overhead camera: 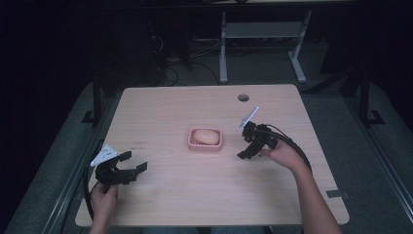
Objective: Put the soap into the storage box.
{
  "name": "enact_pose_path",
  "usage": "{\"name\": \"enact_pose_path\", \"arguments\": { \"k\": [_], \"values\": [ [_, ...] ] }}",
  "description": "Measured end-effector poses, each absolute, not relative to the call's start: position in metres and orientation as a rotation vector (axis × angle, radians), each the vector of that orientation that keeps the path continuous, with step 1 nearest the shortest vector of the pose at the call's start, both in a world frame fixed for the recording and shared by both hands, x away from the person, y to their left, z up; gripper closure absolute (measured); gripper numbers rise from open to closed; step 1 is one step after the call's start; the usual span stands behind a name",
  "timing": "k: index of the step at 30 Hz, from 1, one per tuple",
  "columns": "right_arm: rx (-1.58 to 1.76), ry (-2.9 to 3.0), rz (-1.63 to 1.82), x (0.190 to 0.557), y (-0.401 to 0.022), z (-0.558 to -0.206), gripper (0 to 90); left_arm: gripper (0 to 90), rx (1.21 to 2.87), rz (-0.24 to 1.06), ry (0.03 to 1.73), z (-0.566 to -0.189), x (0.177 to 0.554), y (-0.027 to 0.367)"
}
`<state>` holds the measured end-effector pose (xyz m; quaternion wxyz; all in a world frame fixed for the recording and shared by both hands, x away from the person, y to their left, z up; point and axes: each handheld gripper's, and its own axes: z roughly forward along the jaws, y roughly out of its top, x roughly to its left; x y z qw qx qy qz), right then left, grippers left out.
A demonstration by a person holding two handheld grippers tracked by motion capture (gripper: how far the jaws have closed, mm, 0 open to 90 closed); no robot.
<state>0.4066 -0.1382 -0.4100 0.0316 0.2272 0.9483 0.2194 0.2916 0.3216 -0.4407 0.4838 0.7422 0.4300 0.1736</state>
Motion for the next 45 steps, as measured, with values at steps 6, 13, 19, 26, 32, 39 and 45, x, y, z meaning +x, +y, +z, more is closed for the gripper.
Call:
{"name": "enact_pose_path", "arguments": {
  "k": [6,13,19,26,32,39,45],
  "values": [
    [0.699,2.919,0.671,0.402,-0.143,-0.412,23.8,14.2,1.808,0.423,1.047,-0.441,0.292,0.321],
    [0.707,2.914,0.691,0.395,-0.15,-0.414,23.8,14.2,1.809,0.422,1.044,-0.441,0.292,0.321],
    [0.727,2.914,0.689,0.389,-0.157,-0.418,23.9,14.2,1.815,0.424,1.044,-0.441,0.292,0.321],
    [0.743,2.922,0.671,0.383,-0.163,-0.423,23.8,14.2,1.818,0.425,1.039,-0.441,0.291,0.32],
    [0.746,2.908,0.699,0.377,-0.169,-0.426,23.9,14.3,1.824,0.425,1.039,-0.441,0.291,0.319],
    [0.763,2.907,0.702,0.368,-0.175,-0.431,23.9,14.3,1.83,0.431,1.032,-0.441,0.292,0.32],
    [0.781,2.901,0.72,0.36,-0.182,-0.435,24.0,14.2,1.838,0.43,1.029,-0.441,0.292,0.319]
  ]
}}
